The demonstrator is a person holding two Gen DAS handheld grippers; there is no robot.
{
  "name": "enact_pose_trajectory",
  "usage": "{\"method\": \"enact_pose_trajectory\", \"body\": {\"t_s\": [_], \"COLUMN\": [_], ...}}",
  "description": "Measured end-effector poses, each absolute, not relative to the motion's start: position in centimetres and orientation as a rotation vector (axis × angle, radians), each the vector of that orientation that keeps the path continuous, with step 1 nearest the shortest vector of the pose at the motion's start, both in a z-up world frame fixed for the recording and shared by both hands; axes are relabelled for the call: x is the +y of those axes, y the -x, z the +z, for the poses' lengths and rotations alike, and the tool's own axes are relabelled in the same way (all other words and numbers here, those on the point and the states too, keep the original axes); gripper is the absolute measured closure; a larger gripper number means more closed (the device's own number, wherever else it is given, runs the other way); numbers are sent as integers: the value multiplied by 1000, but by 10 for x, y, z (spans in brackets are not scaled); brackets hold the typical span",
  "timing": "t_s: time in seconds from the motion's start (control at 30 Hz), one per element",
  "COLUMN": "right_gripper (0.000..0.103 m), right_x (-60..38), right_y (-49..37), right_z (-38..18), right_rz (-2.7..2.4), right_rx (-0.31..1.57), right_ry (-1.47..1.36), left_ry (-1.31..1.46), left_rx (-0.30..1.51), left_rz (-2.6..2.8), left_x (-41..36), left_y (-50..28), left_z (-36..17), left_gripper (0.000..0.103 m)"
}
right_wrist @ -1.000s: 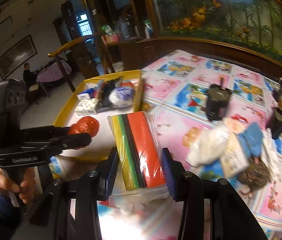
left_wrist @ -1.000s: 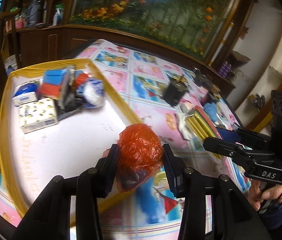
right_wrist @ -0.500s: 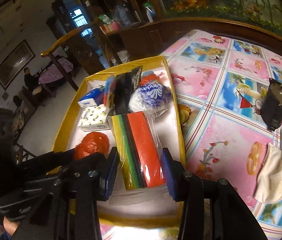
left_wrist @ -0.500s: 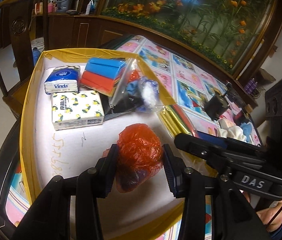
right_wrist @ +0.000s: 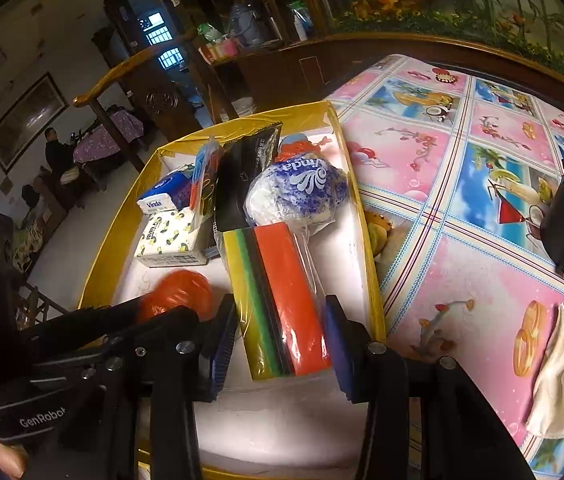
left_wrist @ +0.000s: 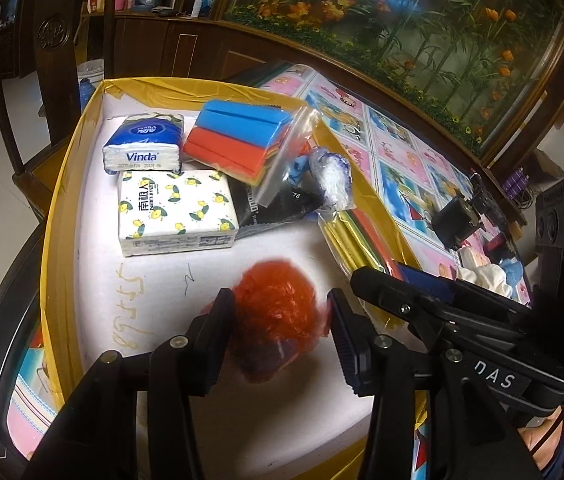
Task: Organize soft objects
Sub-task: 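Lower both items into the box and open both tools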
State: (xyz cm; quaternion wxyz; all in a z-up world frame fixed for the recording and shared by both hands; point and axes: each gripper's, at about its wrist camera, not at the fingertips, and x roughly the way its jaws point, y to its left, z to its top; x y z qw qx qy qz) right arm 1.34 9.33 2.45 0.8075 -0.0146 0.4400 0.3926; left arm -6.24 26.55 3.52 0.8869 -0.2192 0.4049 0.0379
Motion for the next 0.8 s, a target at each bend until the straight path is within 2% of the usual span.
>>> {"method": "enact_pose_trajectory", "body": {"t_s": [0.17, 0.5, 0.8], "right_gripper": [55, 41, 40], "right_x": [90, 85, 53], "right_y": [-14, -11, -5], "right_z": [24, 28, 49], "right_rz": [859, 889, 924], "right_rx": [942, 951, 886], "right_ry": [10, -17, -91], "left_ry": [477, 489, 468], "left_rx": [839, 819, 806], "left_rz": [85, 88, 78], "left_x": [268, 269, 254], "left_y": [63, 72, 79], "left_z": [34, 43, 56], "left_gripper": [47, 43, 42]}}
